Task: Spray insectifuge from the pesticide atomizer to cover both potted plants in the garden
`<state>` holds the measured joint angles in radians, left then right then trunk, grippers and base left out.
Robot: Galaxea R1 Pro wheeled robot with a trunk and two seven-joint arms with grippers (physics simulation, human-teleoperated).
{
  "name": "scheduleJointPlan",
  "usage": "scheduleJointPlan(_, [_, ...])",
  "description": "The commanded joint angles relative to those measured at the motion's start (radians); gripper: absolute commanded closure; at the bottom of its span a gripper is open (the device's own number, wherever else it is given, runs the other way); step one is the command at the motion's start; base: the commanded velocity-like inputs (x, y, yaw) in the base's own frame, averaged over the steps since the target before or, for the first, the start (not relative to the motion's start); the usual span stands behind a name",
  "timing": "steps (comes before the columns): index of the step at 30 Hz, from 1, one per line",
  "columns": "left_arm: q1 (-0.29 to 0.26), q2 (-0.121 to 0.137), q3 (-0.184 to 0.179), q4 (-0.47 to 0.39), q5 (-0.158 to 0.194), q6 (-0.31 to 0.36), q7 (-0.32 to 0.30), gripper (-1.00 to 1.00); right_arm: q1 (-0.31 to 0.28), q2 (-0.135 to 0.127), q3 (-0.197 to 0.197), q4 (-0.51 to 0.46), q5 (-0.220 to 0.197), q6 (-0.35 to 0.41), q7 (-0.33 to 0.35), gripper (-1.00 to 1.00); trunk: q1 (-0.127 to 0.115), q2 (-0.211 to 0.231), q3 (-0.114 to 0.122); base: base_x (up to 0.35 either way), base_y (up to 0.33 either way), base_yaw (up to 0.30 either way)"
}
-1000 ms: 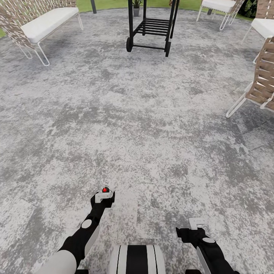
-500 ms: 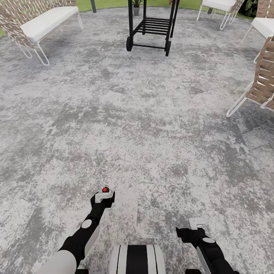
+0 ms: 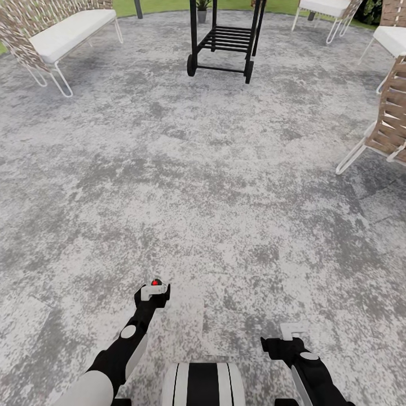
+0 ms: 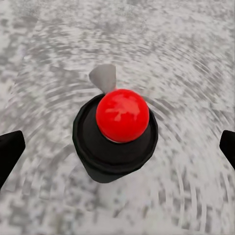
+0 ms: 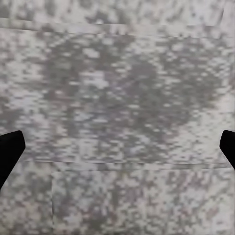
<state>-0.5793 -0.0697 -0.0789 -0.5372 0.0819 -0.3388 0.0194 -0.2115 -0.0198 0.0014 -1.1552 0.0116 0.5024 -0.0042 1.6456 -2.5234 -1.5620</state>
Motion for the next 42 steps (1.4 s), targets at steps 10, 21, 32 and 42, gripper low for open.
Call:
scheduleJointPlan(10, [0.0, 0.001, -0.005, 0.001, 0.009, -0.003, 0.002, -1.0, 0.0, 0.0, 0.0, -0.002, 0.002, 0.005, 0.0, -1.0, 0.0, 0.0, -0.007, 0.0, 0.0, 0.0])
scheduleJointPlan(21, [0.0, 0.001, -0.004, 0.001, 0.009, -0.004, 0.002, -1.0, 0.0, 0.0, 0.0, -0.001, 0.001, 0.005, -0.001, -1.0, 0.0, 0.0, -0.011, 0.0, 0.0, 0.0])
scheduleJointPlan(32, [0.0, 0.001, -0.004, 0.002, 0.009, -0.003, 0.002, -1.0, 0.0, 0.0, 0.0, -0.001, 0.001, 0.005, 0.0, -1.0, 0.0, 0.0, -0.012, 0.007, 0.0, 0.0])
scheduleJointPlan(42, [0.0, 0.0, -0.004, 0.002, 0.01, -0.008, 0.002, -1.0, 0.0, 0.0, 0.0, -0.001, 0.001, 0.005, -0.001, -1.0, 0.0, 0.0, -0.012, 0.078, -0.012, 0.0])
